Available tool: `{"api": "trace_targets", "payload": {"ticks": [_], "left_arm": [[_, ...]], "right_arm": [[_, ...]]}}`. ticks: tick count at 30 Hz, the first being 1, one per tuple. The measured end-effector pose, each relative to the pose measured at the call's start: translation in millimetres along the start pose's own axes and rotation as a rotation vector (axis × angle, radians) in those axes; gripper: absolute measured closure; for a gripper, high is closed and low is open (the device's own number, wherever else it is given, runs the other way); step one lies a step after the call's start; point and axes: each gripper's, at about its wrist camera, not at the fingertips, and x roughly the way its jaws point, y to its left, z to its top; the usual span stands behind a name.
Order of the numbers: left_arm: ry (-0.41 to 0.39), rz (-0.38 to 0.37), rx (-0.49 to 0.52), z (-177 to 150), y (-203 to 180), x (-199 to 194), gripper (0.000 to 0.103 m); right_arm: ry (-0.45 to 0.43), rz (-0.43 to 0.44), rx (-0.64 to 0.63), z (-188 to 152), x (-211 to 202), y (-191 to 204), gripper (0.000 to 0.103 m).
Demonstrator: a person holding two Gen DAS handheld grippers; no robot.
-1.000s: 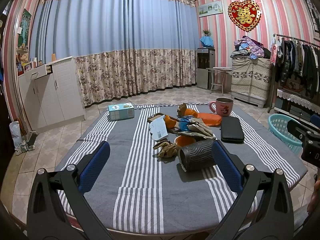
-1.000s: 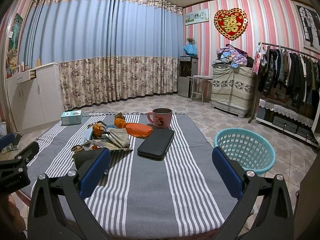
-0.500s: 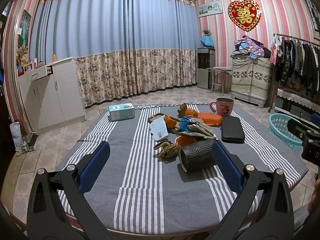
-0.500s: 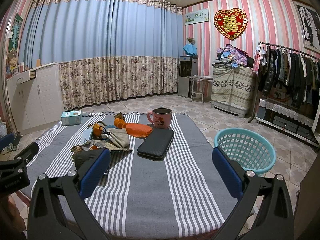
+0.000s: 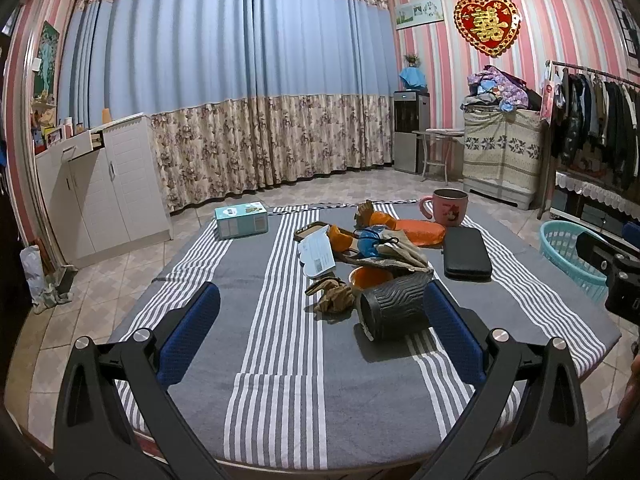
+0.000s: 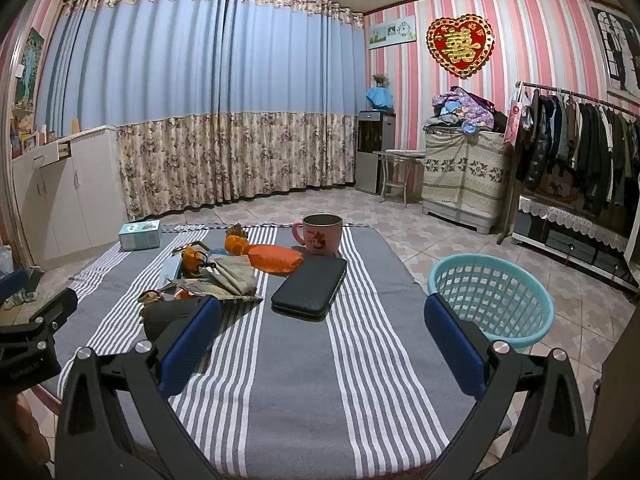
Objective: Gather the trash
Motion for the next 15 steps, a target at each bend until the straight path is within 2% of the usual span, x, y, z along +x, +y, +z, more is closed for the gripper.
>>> {"api": "trace_targets", "payload": {"ticks": [6, 15], "left_arm": [[0.018, 0.001, -0.001, -3, -6, 9, 0.005], [0.084, -0.002, 0.002, -13, -21, 41, 0.005]], "right_arm": [[0.006, -0.004, 0.007, -2, 3, -5, 0.004], [0.029, -0.023, 0.028, -15, 38, -21, 0.004]]}}
